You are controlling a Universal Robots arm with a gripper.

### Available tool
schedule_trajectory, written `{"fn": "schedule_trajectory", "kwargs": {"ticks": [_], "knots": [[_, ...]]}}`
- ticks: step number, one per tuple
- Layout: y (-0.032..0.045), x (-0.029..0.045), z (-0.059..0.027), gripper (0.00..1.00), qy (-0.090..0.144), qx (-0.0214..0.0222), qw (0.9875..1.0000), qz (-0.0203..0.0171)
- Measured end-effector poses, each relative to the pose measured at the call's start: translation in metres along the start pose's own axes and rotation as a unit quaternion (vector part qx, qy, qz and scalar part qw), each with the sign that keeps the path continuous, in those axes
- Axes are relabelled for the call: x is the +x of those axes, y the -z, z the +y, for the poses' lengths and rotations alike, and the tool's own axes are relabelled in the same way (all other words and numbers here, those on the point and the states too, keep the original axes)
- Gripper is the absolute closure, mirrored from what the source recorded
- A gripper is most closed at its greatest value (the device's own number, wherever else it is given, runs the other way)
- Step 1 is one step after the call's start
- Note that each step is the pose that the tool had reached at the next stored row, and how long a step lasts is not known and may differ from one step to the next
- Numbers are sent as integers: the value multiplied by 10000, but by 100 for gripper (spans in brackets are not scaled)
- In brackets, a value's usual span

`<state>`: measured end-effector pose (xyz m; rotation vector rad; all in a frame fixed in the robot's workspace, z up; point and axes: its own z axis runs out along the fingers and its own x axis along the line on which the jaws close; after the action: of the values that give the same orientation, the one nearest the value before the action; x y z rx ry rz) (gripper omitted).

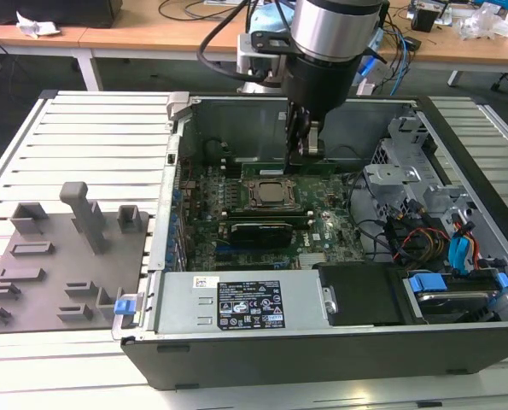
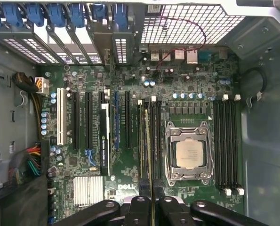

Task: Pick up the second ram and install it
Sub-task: 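Insert the second ram into the second slot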

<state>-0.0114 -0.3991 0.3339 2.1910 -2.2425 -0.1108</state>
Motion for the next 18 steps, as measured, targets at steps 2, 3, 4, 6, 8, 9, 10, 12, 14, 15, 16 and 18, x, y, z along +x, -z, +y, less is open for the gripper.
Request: {"fn": "schedule_trajectory", "kwargs": {"ticks": [2, 3, 4, 6, 8, 9, 10, 12, 14, 15, 16, 18], "knots": [[-22, 1, -1, 86, 0, 0, 10000, 0], [-33, 1, -2, 86, 0, 0, 10000, 0], [-40, 2, -2, 86, 0, 0, 10000, 0], [-54, 2, -3, 86, 0, 0, 10000, 0], [-76, 3, -4, 86, 0, 0, 10000, 0], [-90, 4, -5, 86, 0, 0, 10000, 0], [-102, 5, -5, 86, 0, 0, 10000, 0], [-138, 6, -7, 86, 0, 0, 10000, 0], [-162, 7, -9, 86, 0, 0, 10000, 0], [-172, 8, -9, 86, 0, 0, 10000, 0], [-182, 8, -10, 86, 0, 0, 10000, 0], [-215, 10, -11, 86, 0, 0, 10000, 0]]}}
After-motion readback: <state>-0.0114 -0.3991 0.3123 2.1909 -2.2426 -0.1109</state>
